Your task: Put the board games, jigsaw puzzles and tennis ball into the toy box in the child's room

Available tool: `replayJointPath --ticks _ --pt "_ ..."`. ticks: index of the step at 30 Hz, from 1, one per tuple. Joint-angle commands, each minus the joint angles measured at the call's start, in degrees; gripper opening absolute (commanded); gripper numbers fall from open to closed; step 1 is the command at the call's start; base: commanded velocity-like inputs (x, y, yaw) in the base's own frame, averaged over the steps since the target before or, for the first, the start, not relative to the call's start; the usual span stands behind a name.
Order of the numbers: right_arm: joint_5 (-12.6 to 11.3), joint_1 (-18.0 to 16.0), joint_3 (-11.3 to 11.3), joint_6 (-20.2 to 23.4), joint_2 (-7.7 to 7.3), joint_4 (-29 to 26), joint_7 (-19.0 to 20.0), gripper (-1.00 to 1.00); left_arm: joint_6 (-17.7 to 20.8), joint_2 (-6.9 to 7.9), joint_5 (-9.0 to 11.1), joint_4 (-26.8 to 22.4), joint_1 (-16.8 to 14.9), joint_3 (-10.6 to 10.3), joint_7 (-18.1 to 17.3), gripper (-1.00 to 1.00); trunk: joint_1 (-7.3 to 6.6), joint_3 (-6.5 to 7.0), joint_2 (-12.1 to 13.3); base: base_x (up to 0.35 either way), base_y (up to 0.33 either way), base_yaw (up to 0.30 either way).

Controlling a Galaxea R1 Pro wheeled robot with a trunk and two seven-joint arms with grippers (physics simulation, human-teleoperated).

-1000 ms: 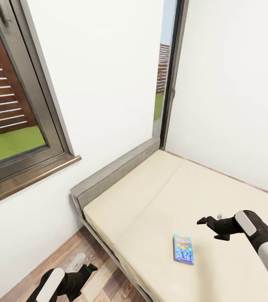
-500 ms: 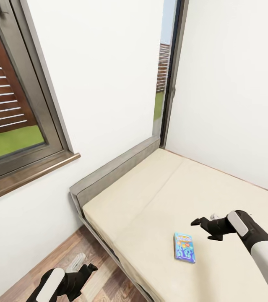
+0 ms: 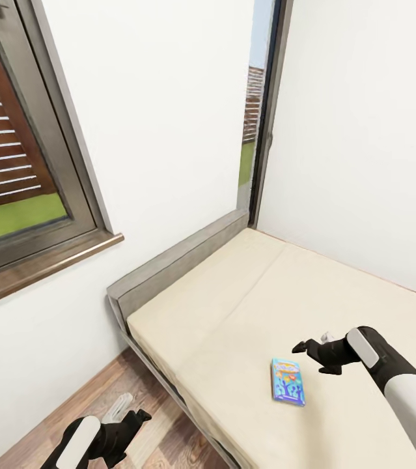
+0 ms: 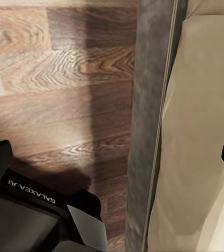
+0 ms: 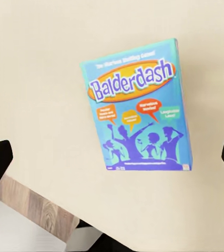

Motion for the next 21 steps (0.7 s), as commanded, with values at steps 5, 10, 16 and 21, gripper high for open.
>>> replayJointPath --ticks 5,10,16,21 --pt "0.38 -0.04 0.35 0.12 -0.09 -0.03 0.52 1.0 0.16 -0.01 0.58 -0.09 -0.02 0.08 0.52 1.0 1.1 -0.96 -2.05 0.0 0.0 0.0" --pt "0.38 -0.04 0.35 0.13 -0.1 -0.07 0.52 1.0 0.16 -0.01 0.6 -0.09 -0.02 0.08 0.52 1.0 2.2 -1.85 -4.06 0.0 0.0 0.0" --pt "0.38 -0.04 0.41 0.14 -0.09 -0.13 0.52 1.0 0.18 -0.01 0.61 -0.09 -0.02 0.08 0.52 1.0 3.52 -2.93 -6.46 0.0 0.0 0.0" --pt "0.38 -0.04 0.43 0.14 -0.05 -0.18 0.53 1.0 0.17 -0.03 0.61 -0.09 -0.02 0.08 0.52 1.0 4.62 -3.83 -8.47 0.0 0.0 0.0"
